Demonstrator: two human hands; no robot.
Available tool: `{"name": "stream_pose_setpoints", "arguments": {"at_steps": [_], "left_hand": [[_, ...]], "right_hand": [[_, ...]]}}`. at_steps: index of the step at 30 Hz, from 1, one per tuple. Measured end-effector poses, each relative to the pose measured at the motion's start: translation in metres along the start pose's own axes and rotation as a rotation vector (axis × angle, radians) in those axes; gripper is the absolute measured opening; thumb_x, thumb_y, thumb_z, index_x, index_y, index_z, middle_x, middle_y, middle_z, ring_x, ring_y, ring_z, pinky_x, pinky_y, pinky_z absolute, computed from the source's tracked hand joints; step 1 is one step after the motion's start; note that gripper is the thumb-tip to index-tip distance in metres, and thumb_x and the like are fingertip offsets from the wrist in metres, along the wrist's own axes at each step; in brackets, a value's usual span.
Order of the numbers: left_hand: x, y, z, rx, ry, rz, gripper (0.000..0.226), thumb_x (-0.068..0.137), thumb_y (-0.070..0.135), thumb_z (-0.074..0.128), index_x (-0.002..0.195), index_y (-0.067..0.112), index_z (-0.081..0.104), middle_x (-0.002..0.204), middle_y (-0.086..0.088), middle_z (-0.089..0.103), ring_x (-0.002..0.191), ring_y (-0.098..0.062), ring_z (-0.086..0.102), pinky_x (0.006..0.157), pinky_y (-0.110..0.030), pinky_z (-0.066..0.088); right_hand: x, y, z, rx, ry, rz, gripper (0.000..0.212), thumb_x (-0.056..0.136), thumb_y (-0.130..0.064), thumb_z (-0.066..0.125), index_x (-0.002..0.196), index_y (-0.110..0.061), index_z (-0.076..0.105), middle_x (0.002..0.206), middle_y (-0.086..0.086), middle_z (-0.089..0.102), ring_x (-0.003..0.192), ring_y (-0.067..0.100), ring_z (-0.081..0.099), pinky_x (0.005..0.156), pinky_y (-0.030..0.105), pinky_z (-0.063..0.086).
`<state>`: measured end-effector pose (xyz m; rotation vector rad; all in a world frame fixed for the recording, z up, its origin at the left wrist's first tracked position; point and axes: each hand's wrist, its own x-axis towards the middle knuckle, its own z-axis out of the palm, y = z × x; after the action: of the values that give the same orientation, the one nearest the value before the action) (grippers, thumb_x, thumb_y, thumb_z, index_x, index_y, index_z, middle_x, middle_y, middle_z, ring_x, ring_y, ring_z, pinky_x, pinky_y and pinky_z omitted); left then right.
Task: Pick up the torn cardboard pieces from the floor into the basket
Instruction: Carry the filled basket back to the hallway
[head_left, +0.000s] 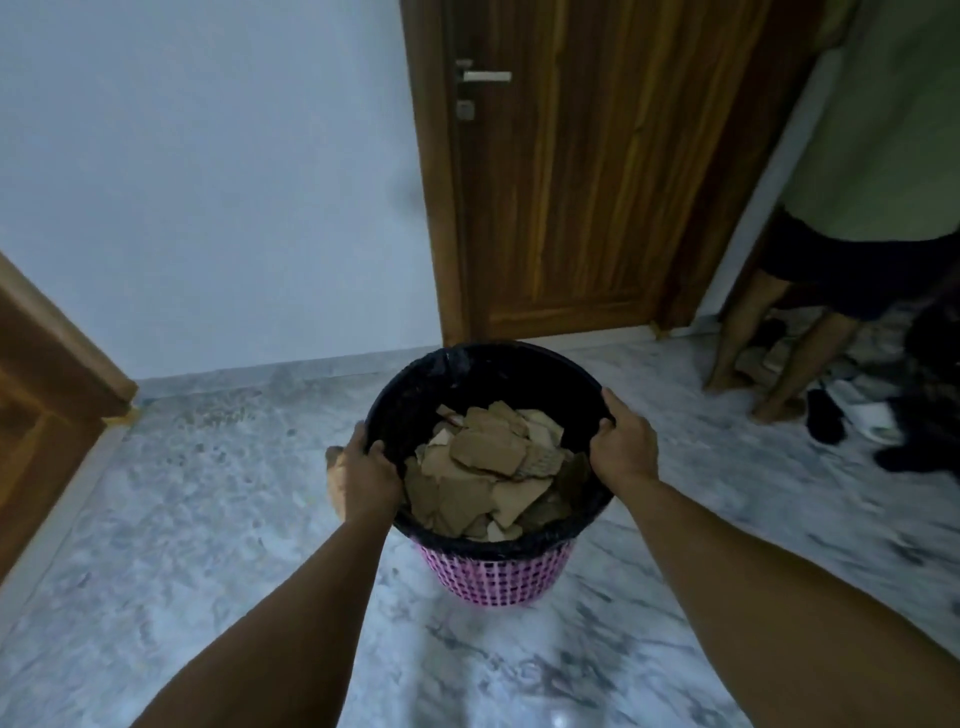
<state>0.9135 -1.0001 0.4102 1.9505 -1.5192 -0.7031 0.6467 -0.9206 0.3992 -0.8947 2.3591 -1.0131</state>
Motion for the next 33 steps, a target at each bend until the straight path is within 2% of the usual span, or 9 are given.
{"name": "stream_pose_setpoints", "arguments": {"at_steps": [3,7,14,16,23,27,33], "left_hand": [[-0.018,0.034,0.037,0.031,-0.067,0.099,0.038,0.096,0.018,0.044,0.13,0.024,0.06,0.114,-0.021,0.06,0.091,-0.037,0.061,0.078,-0.041,0.052],[-0.046,0.076,0.083,0.023,-0.109,0.202,0.04,0.097,0.014,0.044,0.134,0.02,0.057,0.11,-0.022,0.067,0.095,-0.039,0.062,0.078,-0.038,0.05],[-0.082,0.142,0.165,0.008,-0.272,0.291,0.043,0.098,0.018,0.042,0.14,0.022,0.05,0.12,-0.018,0.062,0.106,-0.038,0.059,0.088,-0.04,0.049],[-0.097,0.162,0.191,0.015,-0.315,0.347,0.043,0.098,0.018,0.043,0.141,0.021,0.05,0.12,-0.019,0.062,0.106,-0.039,0.058,0.088,-0.041,0.049],[-0.146,0.242,0.292,0.021,-0.488,0.456,0.042,0.098,0.021,0.045,0.14,0.024,0.049,0.123,-0.019,0.061,0.103,-0.038,0.06,0.086,-0.045,0.053],[-0.186,0.288,0.346,0.054,-0.572,0.566,0.044,0.099,0.021,0.044,0.142,0.024,0.046,0.121,-0.021,0.06,0.106,-0.038,0.059,0.086,-0.043,0.053],[-0.263,0.342,0.406,0.114,-0.674,0.727,0.044,0.1,0.021,0.042,0.144,0.024,0.043,0.121,-0.023,0.057,0.109,-0.039,0.056,0.084,-0.043,0.049]], "right_hand": [[0.017,0.038,-0.041,0.025,0.067,0.052,0.051,0.102,-0.014,0.04,0.15,-0.028,0.038,0.129,0.024,0.055,0.103,0.039,0.056,0.082,0.032,0.045],[0.027,0.08,-0.092,0.042,0.142,0.127,0.051,0.101,-0.014,0.041,0.15,-0.029,0.038,0.138,0.02,0.05,0.112,0.04,0.053,0.097,0.042,0.048],[0.035,0.148,-0.168,0.06,0.293,0.202,0.053,0.099,-0.006,0.042,0.149,-0.023,0.039,0.134,0.021,0.054,0.115,0.04,0.054,0.099,0.039,0.043],[0.039,0.167,-0.193,0.055,0.337,0.252,0.053,0.099,-0.004,0.041,0.149,-0.022,0.039,0.132,0.022,0.055,0.113,0.041,0.054,0.096,0.04,0.045],[0.064,0.236,-0.273,0.031,0.468,0.369,0.055,0.097,0.0,0.043,0.149,-0.017,0.037,0.13,0.025,0.057,0.117,0.041,0.051,0.103,0.044,0.043],[0.072,0.279,-0.322,-0.01,0.538,0.443,0.057,0.096,-0.002,0.044,0.15,-0.019,0.036,0.128,0.025,0.056,0.113,0.041,0.054,0.096,0.044,0.046],[0.056,0.342,-0.39,-0.022,0.675,0.591,0.054,0.099,-0.013,0.039,0.149,-0.03,0.036,0.121,0.023,0.058,0.096,0.041,0.06,0.085,0.049,0.053]]}}
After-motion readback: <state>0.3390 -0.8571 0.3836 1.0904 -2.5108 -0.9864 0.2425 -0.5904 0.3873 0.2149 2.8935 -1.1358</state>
